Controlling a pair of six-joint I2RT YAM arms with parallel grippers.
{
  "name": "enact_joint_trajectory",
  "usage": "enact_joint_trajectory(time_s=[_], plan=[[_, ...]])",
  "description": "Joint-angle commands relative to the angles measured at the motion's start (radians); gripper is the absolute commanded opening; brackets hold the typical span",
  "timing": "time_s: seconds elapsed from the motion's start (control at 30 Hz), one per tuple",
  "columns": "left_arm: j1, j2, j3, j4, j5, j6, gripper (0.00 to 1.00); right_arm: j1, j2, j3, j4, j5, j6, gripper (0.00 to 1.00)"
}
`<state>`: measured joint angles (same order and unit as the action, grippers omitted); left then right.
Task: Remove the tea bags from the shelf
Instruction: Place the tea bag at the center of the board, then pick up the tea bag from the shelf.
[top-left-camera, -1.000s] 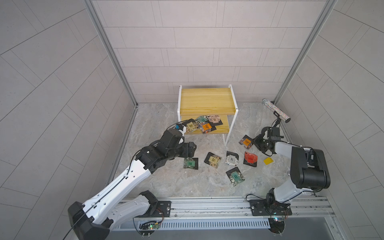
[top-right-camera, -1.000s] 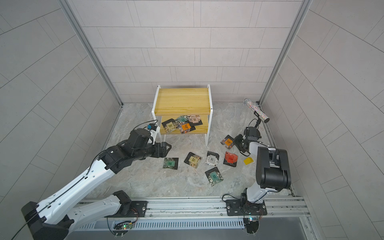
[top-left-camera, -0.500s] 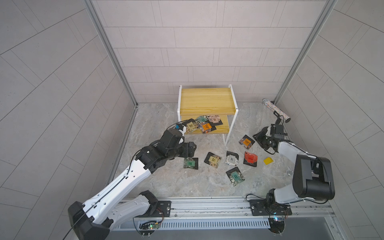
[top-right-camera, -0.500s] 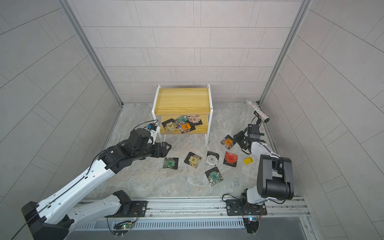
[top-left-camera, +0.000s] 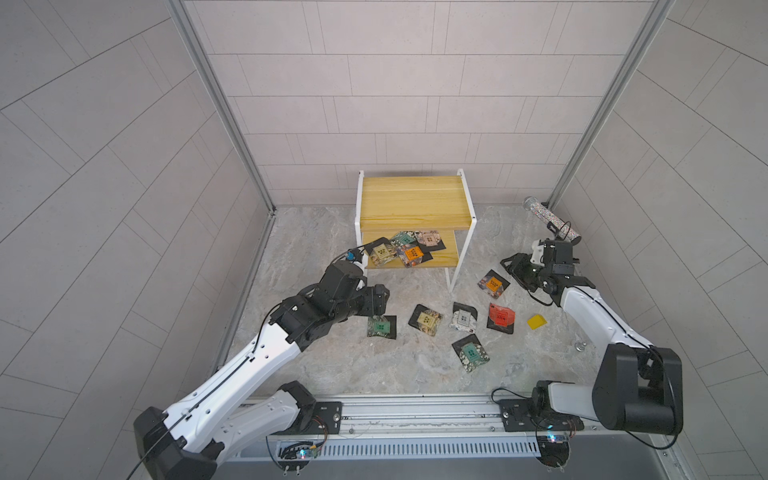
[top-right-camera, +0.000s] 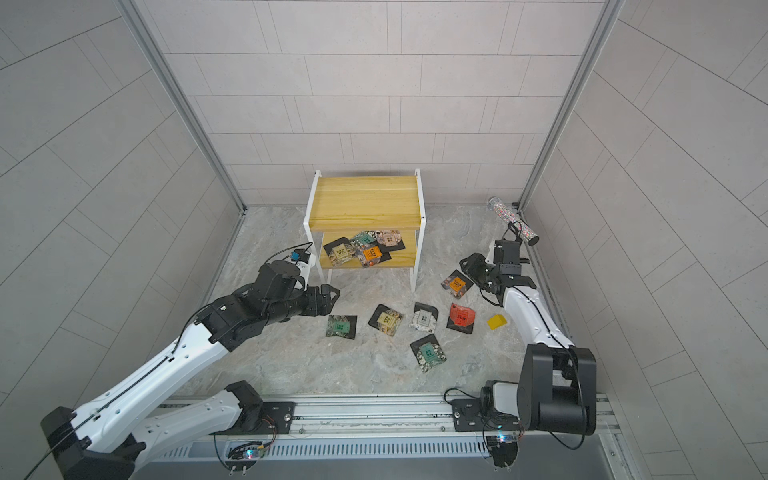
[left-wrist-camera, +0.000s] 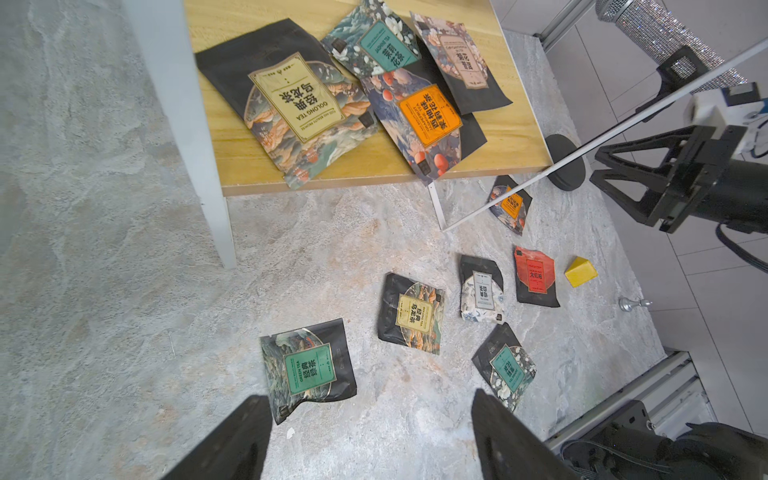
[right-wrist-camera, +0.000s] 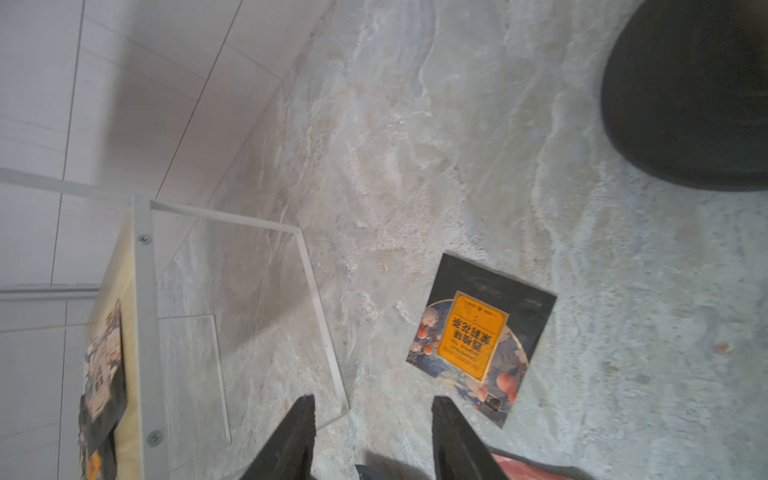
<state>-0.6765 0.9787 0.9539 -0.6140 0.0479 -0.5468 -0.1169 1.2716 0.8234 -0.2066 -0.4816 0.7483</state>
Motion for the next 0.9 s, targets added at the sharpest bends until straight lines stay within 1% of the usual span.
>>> enact_joint_trajectory(time_s=[0.0,0.1,0.17,0.3,0.4,0.57,0.87], plan=[[0.0,-0.017,-0.004,-0.004,-0.04,-0.008,0.84,0.051,-0.071,0.027,-0.068,0.016,-0.055,0.51],[0.011,-0.029,-0.005,-0.015,-0.051,-0.018,0.84,0.112,-0.142,0.029,-0.103,0.049,-0.092,0.53],[0.027,-0.034,-0.005,-0.023,-0.052,-0.024,0.85,0.163,-0.197,0.028,-0.134,0.094,-0.117,0.57],[0.071,-0.04,-0.007,-0.05,-0.053,-0.042,0.85,0.279,-0.292,0.027,-0.18,0.163,-0.176,0.58],[0.096,-0.05,-0.018,-0.051,-0.047,-0.057,0.85,0.382,-0.336,0.033,-0.192,0.227,-0.234,0.59],[0.131,-0.06,-0.038,-0.043,-0.033,-0.085,0.85,0.511,-0.354,0.071,-0.215,0.297,-0.321,0.6],[0.175,-0.076,-0.066,-0.04,-0.01,-0.116,0.85,0.655,-0.318,0.108,-0.192,0.329,-0.441,0.6]])
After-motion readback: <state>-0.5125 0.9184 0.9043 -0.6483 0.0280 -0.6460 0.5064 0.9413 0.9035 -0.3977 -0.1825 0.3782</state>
